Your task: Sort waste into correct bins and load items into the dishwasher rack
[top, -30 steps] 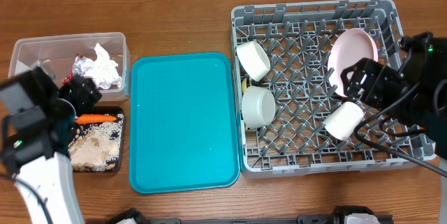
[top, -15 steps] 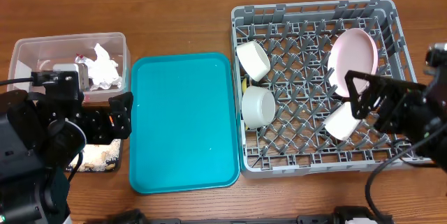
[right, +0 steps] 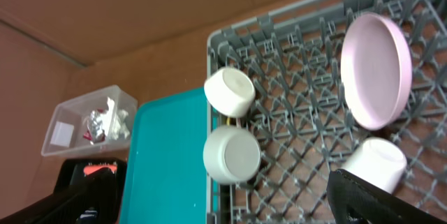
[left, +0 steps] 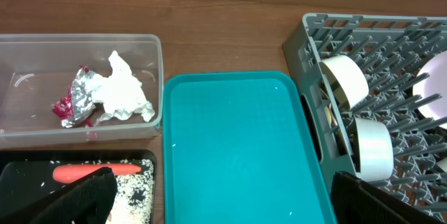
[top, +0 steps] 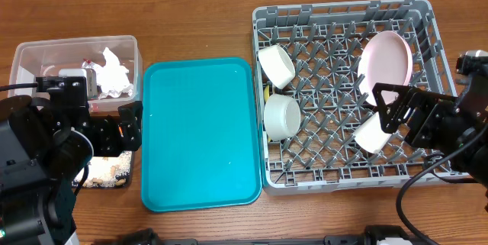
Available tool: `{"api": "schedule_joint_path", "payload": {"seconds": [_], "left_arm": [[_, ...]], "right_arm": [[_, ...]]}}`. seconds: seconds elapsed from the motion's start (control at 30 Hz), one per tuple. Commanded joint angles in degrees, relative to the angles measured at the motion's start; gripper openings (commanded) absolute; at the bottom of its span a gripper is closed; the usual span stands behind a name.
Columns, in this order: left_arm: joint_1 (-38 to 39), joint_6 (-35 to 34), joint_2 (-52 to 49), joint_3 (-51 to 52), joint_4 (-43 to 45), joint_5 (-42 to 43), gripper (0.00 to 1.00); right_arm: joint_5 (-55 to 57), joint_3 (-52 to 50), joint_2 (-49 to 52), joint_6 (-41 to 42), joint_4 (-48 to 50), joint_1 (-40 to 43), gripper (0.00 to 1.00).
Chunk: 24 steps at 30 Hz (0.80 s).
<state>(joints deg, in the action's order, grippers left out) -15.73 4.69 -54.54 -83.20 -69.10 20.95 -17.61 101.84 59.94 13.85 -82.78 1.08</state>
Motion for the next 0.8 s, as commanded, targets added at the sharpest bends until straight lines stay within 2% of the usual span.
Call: {"api": "schedule_joint_path", "payload": {"seconds": [0.0, 0.17, 0.4, 0.53, 0.63, 0.77], "left_arm": [[0.3, 0.9, 0.2, -0.4, -0.1, -0.5, 1.00], [0.3, 0.9, 0.2, -0.4, -0.1, -0.5, 1.00], [0.3, 0.9, 0.2, -0.4, -0.1, -0.5, 1.00], [0.3, 0.9, 0.2, -0.4, -0.1, -0.5, 1.00], [0.3, 0.9, 0.2, -0.4, -0.1, -0.5, 1.00], [0.3, 0.9, 0.2, -0.4, -0.1, -0.5, 1.00]], "right_arm": [[1.2, 0.7, -0.4, -0.7, -1.7, 0.2, 1.00], [7.3, 0.5, -0.5, -4.0, 0.9, 0.1, 1.00], [6.9, -4.9, -3.3, -14.8, 14.2, -2.5, 1.00], [7.1, -16.7, -9.2, -20.5, 24.9, -4.3, 1.00], [7.1, -29.5, -14.8, -23.5, 31.5, -4.3, 1.00], [6.8, -46.3, -22.6, -23.7, 39.5, -4.3, 1.00]]}}
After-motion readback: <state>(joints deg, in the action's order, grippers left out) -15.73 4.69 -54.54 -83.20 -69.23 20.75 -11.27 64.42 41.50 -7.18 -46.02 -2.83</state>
